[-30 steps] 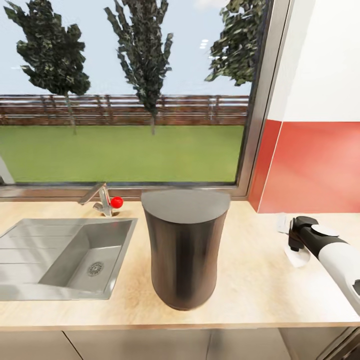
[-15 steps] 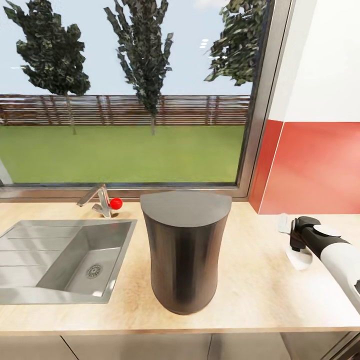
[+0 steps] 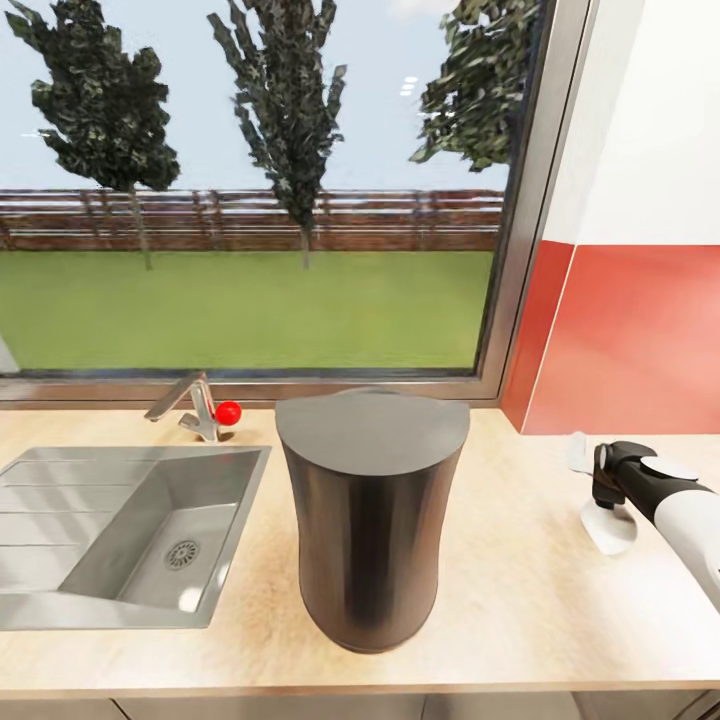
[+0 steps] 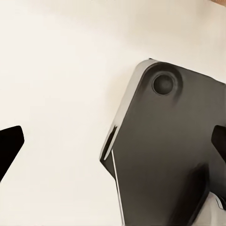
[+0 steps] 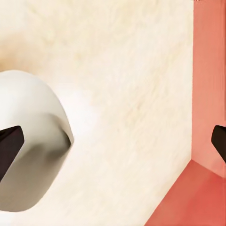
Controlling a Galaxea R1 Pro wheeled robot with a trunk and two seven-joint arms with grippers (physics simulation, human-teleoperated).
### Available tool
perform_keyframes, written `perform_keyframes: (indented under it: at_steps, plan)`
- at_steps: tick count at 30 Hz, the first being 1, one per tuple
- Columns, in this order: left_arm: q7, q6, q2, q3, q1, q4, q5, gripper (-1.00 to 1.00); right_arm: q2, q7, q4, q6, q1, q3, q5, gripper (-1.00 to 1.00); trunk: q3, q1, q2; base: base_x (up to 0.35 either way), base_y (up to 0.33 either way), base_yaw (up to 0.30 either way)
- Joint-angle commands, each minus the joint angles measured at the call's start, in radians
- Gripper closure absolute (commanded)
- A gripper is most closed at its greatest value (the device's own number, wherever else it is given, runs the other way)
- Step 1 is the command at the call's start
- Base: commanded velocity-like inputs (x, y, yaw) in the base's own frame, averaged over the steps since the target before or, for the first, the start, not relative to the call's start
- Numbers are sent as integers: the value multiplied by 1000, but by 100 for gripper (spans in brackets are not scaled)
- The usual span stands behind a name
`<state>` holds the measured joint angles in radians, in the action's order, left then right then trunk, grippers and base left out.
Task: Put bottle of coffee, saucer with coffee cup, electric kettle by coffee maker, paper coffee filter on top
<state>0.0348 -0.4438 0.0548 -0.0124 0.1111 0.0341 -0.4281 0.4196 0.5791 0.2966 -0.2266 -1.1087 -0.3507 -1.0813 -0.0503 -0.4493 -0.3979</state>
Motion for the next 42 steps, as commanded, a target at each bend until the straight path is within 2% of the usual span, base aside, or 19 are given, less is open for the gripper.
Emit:
perform_keyframes:
  at_steps: [1, 17, 23, 34, 42]
  plan:
    - [4, -1, 1, -2, 0, 1, -7, -100, 0, 2, 0, -1, 0, -1, -4, -100, -2, -1, -2, 18, 0, 0]
    - [4, -1, 10, -1, 0, 2, -9, -100, -1, -21, -5, 5, 0, -1, -2, -100, -2, -1, -2, 31, 0, 0]
    - [4, -1, 10, -2, 0, 2, -9, -100, -1, -50, -55, 34, 0, -1, 0, -100, -2, -1, -2, 83, 0, 0]
    - [4, -1, 11, -3, 1, 2, -9, -100, 0, -62, -63, 39, 0, -2, 0, -100, -2, -1, -2, 5, 0, 0]
    - [4, 1, 10, -3, 1, 2, -9, -100, -1, -63, -72, 46, 0, -2, 0, -100, -27, -31, -58, 0, 0, 0]
